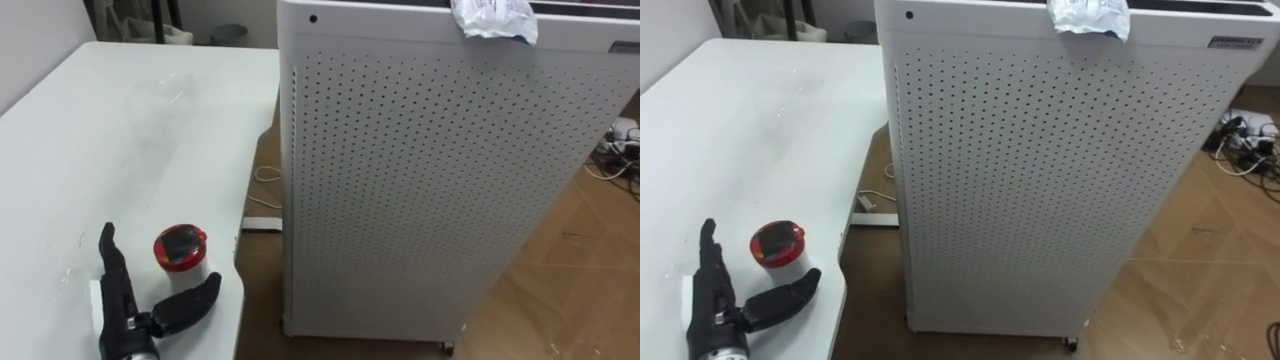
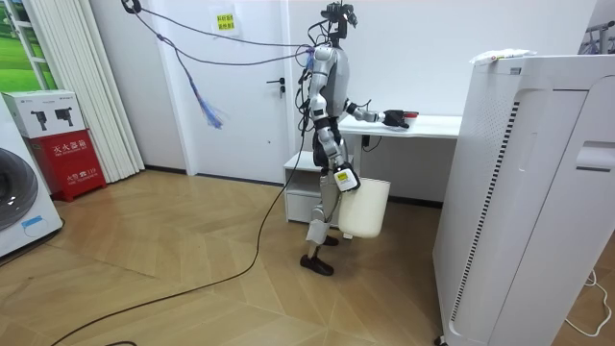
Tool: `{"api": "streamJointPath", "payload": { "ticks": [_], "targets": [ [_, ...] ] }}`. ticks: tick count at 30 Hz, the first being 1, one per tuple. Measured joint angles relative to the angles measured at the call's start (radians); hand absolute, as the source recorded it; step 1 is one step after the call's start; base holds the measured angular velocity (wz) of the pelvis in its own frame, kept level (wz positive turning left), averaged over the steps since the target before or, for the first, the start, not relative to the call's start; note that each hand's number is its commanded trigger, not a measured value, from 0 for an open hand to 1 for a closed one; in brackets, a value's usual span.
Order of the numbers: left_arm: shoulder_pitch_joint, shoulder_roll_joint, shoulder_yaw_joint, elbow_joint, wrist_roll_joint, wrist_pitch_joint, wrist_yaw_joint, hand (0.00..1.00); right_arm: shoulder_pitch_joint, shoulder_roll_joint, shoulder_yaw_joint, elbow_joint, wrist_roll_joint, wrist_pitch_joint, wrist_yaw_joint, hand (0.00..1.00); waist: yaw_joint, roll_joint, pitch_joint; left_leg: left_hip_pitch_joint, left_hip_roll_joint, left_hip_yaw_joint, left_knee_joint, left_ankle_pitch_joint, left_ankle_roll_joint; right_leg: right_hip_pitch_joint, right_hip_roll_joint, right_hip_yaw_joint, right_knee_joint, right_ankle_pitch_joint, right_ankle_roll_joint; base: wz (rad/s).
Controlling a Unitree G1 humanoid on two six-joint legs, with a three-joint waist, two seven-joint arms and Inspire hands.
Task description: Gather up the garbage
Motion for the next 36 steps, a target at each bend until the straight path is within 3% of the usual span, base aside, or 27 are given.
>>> {"api": "streamJointPath", "payload": {
  "ticks": [3,4,5,6,7,17,25,36],
  "targets": [
    [-0.021,-0.002,-0.002,0.000,0.000,0.005,-0.017,0.00,-0.001,0.001,0.000,0.000,-0.004,0.000,0.001,1.00,-0.009,-0.003,0.0014,0.000,0.000,0.001,-0.001,0.000,0.000,-0.002,0.000,0.001,-0.001,0.000,0.000,0.00],
    [-0.030,-0.002,-0.006,0.000,-0.001,0.012,-0.024,0.19,-0.002,0.002,0.000,0.000,-0.004,0.000,0.003,1.00,-0.016,-0.003,0.0013,0.000,0.000,0.001,-0.001,0.000,0.000,-0.002,0.000,0.001,-0.002,0.000,0.000,0.00],
    [-0.035,-0.002,-0.008,0.000,-0.001,0.013,-0.033,0.65,-0.004,0.004,0.000,0.002,-0.004,0.000,0.006,1.00,-0.023,-0.005,0.0006,0.000,0.000,0.003,-0.001,0.000,0.000,-0.002,0.000,0.002,-0.002,0.000,0.000,-0.04],
    [-0.037,-0.003,-0.008,0.000,-0.001,0.015,-0.038,0.88,-0.006,0.005,0.000,0.004,-0.004,0.000,0.008,1.00,-0.024,-0.006,0.0007,0.001,0.000,0.006,-0.001,0.000,0.000,-0.002,0.000,0.003,-0.002,0.000,0.000,-0.10],
    [-0.043,-0.005,-0.009,0.000,-0.001,0.019,-0.045,1.00,-0.009,0.006,0.000,0.008,-0.004,0.000,0.009,1.00,-0.025,-0.007,0.0009,0.003,0.001,0.010,-0.001,0.000,0.000,-0.002,0.000,0.004,-0.003,0.000,0.000,-0.10],
    [-0.076,-0.040,-0.041,0.000,0.000,0.021,-0.069,1.00,-0.023,0.009,0.000,0.032,-0.004,-0.001,0.011,1.00,-0.035,-0.009,-0.0001,0.005,0.004,0.023,-0.002,0.000,0.000,-0.001,0.001,0.000,-0.002,0.000,0.000,-0.01],
    [-0.076,-0.040,-0.061,0.000,-0.001,0.040,-0.084,1.00,-0.024,0.011,0.000,0.034,-0.002,-0.001,0.014,1.00,-0.052,-0.016,-0.0027,0.004,0.004,0.021,-0.002,0.000,0.000,-0.002,0.001,0.000,-0.001,0.001,-0.002,0.00],
    [-0.084,-0.040,-0.078,-0.001,-0.024,0.063,-0.142,1.00,-0.032,0.011,-0.002,0.039,0.003,0.000,0.020,1.00,-0.049,-0.013,-0.0046,0.004,0.005,0.027,-0.002,0.000,0.000,-0.004,0.002,0.001,-0.002,0.001,-0.002,-0.01]
  ]
}}
